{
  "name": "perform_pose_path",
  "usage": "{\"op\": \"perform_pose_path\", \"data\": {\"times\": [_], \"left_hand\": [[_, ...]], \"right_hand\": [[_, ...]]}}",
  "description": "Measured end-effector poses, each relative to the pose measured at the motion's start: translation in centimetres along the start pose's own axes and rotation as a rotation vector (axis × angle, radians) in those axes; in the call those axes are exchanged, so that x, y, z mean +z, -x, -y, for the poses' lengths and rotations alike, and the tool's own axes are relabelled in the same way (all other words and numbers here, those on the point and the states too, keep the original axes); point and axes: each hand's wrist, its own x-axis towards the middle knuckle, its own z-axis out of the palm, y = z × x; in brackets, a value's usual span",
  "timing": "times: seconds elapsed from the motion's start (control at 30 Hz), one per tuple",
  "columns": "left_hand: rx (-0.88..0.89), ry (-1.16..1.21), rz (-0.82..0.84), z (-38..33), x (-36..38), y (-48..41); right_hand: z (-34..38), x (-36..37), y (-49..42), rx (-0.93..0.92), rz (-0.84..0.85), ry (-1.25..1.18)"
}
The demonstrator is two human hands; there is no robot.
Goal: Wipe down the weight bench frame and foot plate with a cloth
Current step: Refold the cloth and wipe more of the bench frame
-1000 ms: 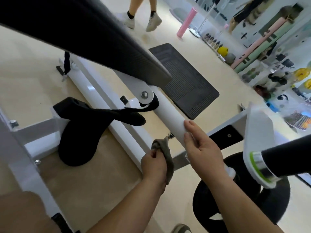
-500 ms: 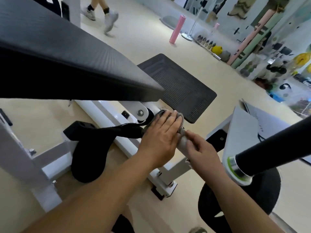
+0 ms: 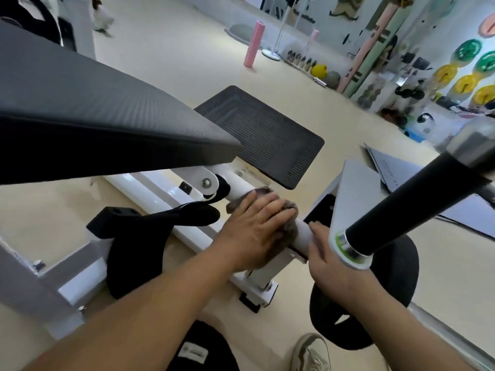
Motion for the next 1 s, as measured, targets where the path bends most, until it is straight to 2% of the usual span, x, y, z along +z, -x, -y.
{"op": "perform_pose_path", "data": {"times": [0.03,0.1,0.17,0.23,0.3,0.4,0.47,0.57,0.67,0.73,0.83,0.9,0.97,1.0], "left_hand": [[-0.001,-0.019,-0.008,1.2,-0.6,-0.5],[-0.174,0.013,-0.053,2.1,-1.4,-1.5],[-0.310,0.079,-0.135,0.1,-0.8,-1.3],[-0.194,0.113,-0.129,-3.0,1.1,-0.4],[0.006,0.088,-0.023,-5.2,2.4,1.0],[0.082,0.005,0.054,-4.0,1.6,1.2],[-0.046,0.005,-0.047,-2.2,0.5,0.9],[-0.251,0.139,-0.246,-0.9,-0.2,1.2],[-0.329,0.439,-0.220,-4.8,-0.9,2.5],[-0.435,0.679,-0.196,-6.7,-1.8,3.6],[-0.547,0.759,-0.232,-7.6,-2.5,5.0],[-0.523,0.702,-0.304,-7.3,-3.1,4.6],[-0.403,0.678,-0.326,-7.4,-3.1,3.1],[-0.315,0.594,-0.293,-7.3,-2.4,2.1]], "right_hand": [[0.0,-0.2,0.5,0.029,0.001,-0.032],[0.5,-0.8,1.4,-0.021,-0.058,-0.138],[2.0,-0.8,2.8,-0.075,-0.034,-0.228],[2.2,-0.5,3.5,-0.095,-0.038,-0.291],[2.1,0.3,3.8,-0.128,-0.072,-0.311],[1.3,1.0,4.2,-0.110,-0.113,-0.261],[1.0,0.9,4.1,-0.109,-0.144,-0.212],[1.5,1.0,4.5,-0.080,-0.149,-0.220],[2.1,1.3,5.6,-0.113,-0.146,-0.279],[2.6,1.5,6.2,-0.108,-0.086,-0.336],[3.3,1.9,6.5,-0.084,0.015,-0.455],[3.7,1.8,6.7,-0.092,-0.019,-0.496],[3.8,1.4,7.1,-0.086,-0.137,-0.534],[3.6,1.2,7.2,-0.057,-0.174,-0.578]]}}
